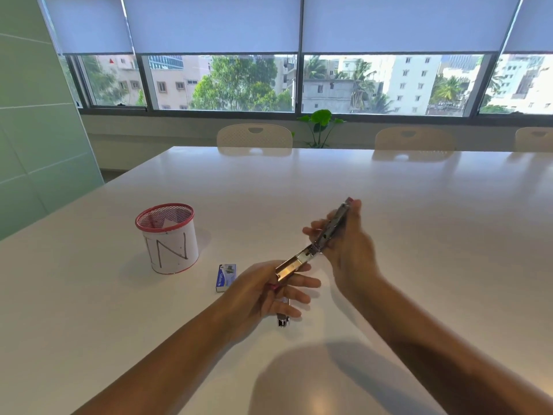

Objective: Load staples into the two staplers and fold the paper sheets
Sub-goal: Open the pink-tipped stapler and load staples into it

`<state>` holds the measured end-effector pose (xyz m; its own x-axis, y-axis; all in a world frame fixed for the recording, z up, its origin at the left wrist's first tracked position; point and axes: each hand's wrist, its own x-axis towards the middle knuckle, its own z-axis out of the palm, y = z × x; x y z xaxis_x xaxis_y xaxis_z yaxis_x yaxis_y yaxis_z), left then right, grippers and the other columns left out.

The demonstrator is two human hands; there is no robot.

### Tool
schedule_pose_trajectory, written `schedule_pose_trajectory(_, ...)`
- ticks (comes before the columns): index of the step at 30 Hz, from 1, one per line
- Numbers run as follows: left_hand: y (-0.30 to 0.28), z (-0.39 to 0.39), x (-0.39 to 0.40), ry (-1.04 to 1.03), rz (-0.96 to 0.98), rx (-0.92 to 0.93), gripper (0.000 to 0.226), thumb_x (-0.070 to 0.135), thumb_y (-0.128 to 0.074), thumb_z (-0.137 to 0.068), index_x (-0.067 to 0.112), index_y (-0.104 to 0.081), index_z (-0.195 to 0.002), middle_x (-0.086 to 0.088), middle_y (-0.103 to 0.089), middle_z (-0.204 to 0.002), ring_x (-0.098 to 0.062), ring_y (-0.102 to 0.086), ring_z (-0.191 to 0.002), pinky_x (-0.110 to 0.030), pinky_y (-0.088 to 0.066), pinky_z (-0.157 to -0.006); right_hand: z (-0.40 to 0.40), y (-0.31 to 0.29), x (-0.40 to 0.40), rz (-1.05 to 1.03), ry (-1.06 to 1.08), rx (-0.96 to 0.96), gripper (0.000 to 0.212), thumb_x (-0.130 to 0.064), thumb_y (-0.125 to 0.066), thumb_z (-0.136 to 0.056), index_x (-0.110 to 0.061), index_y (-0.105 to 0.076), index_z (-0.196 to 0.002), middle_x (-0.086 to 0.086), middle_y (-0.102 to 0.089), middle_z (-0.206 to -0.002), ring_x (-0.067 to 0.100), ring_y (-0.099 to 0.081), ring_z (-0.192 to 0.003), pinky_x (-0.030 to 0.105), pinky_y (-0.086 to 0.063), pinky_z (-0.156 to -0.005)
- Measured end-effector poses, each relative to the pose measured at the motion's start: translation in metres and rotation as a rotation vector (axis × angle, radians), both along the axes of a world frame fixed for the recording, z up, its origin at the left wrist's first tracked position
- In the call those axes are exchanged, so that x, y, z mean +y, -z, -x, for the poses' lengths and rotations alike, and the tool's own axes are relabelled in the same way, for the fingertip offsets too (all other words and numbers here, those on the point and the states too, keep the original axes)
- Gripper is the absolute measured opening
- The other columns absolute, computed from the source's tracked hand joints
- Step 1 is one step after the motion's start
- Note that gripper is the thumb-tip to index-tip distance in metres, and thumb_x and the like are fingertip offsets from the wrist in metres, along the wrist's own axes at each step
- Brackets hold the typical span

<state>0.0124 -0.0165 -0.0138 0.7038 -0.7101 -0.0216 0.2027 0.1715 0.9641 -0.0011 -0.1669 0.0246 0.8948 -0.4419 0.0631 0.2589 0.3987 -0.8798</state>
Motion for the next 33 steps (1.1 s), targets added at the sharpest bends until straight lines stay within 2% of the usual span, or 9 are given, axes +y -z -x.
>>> schedule_pose_trajectory(2,0.001,0.000,-0.001,0.042,0.039,0.017,0.039,0.027,-0.042,-0.080,0.009,-0.067,-0.105,-0.019,-0.068,-0.106,-0.027,-0.066,-0.078,-0.036,-0.057,-0.064,-0.002,-0.004,-0.014,-0.191,-0.083,0.049,0.048,-0.047,-0.025,-0.097,-0.008,-0.051,-0.086,0.011,-0.064,-0.071,0.025,-0.068,-0.067,0.042,-0.051,-0.079)
schedule_pose_trajectory(4,-0.001,0.001,-0.001,0.082,0.074,0.025,0.038,0.023,-0.041,-0.080,0.010,-0.068,-0.105,-0.019,-0.069,-0.102,-0.026,-0.067,-0.074,-0.036,-0.057,-0.062,-0.004,-0.001,-0.020,-0.256,-0.152,0.103,0.051,-0.046,-0.022,-0.098,-0.006,-0.052,-0.090,0.014,-0.065,-0.078,0.025,-0.069,-0.069,0.041,-0.053,-0.076)
schedule_pose_trajectory(7,-0.005,0.002,-0.001,0.082,0.124,0.027,0.038,0.019,-0.041,-0.078,0.008,-0.065,-0.105,-0.017,-0.070,-0.090,-0.022,-0.065,-0.062,-0.035,-0.057,-0.056,-0.008,0.002,-0.020,-0.168,-0.195,0.151,0.056,-0.047,-0.019,-0.098,-0.007,-0.059,-0.094,0.013,-0.068,-0.086,0.021,-0.070,-0.072,0.035,-0.052,-0.068)
schedule_pose_trajectory(11,-0.007,0.003,0.001,0.082,0.106,0.001,0.042,0.013,-0.040,-0.073,0.007,-0.060,-0.110,-0.015,-0.069,-0.087,-0.021,-0.063,-0.058,-0.034,-0.057,-0.054,-0.008,0.004,-0.019,-0.082,-0.194,0.167,0.056,-0.047,-0.020,-0.097,-0.008,-0.059,-0.107,0.013,-0.068,-0.096,0.023,-0.068,-0.082,0.036,-0.053,-0.074)
schedule_pose_trajectory(15,-0.006,0.009,0.001,0.137,0.001,-0.066,0.045,0.014,-0.042,-0.076,0.006,-0.053,-0.118,-0.014,-0.068,-0.088,-0.019,-0.061,-0.059,-0.035,-0.057,-0.058,-0.007,0.004,-0.019,-0.083,-0.204,0.188,0.049,-0.045,-0.027,-0.097,-0.010,-0.059,-0.107,0.011,-0.069,-0.096,0.023,-0.069,-0.079,0.037,-0.054,-0.075)
schedule_pose_trajectory(20,-0.010,0.014,-0.001,0.183,0.021,0.012,0.043,0.018,-0.054,-0.072,0.006,-0.053,-0.114,-0.012,-0.062,-0.064,-0.010,-0.045,-0.037,-0.025,-0.054,-0.044,-0.008,0.004,-0.020,-0.180,-0.280,0.173,0.050,-0.051,-0.034,-0.094,-0.012,-0.064,-0.100,0.003,-0.067,-0.074,0.017,-0.065,-0.061,0.034,-0.052,-0.065)
schedule_pose_trajectory(24,-0.010,0.017,-0.002,0.229,0.001,0.059,0.049,0.028,-0.058,-0.071,0.005,-0.050,-0.114,-0.013,-0.064,-0.065,-0.012,-0.051,-0.039,-0.025,-0.053,-0.044,-0.007,0.004,-0.012,-0.200,-0.260,0.157,0.044,-0.046,-0.034,-0.096,-0.010,-0.057,-0.096,-0.002,-0.046,-0.049,0.010,-0.041,-0.037,0.023,-0.039,-0.042)
schedule_pose_trajectory(28,-0.010,0.019,-0.004,0.254,-0.082,0.014,0.042,0.030,-0.057,-0.083,0.009,-0.047,-0.118,-0.013,-0.066,-0.076,-0.019,-0.065,-0.053,-0.031,-0.058,-0.056,-0.001,0.003,-0.006,-0.211,-0.316,0.141,0.043,-0.048,-0.037,-0.094,-0.009,-0.053,-0.098,-0.005,-0.034,-0.045,0.006,-0.026,-0.033,0.017,-0.024,-0.033)
schedule_pose_trajectory(33,-0.014,0.017,-0.004,0.155,-0.114,-0.056,0.031,0.034,-0.052,-0.082,0.012,-0.056,-0.103,-0.008,-0.070,-0.073,-0.015,-0.066,-0.053,-0.025,-0.057,-0.055,0.002,0.000,-0.003,-0.211,-0.351,0.135,0.038,-0.049,-0.044,-0.091,-0.012,-0.050,-0.088,-0.003,-0.036,-0.044,0.007,-0.028,-0.031,0.016,-0.027,-0.031)
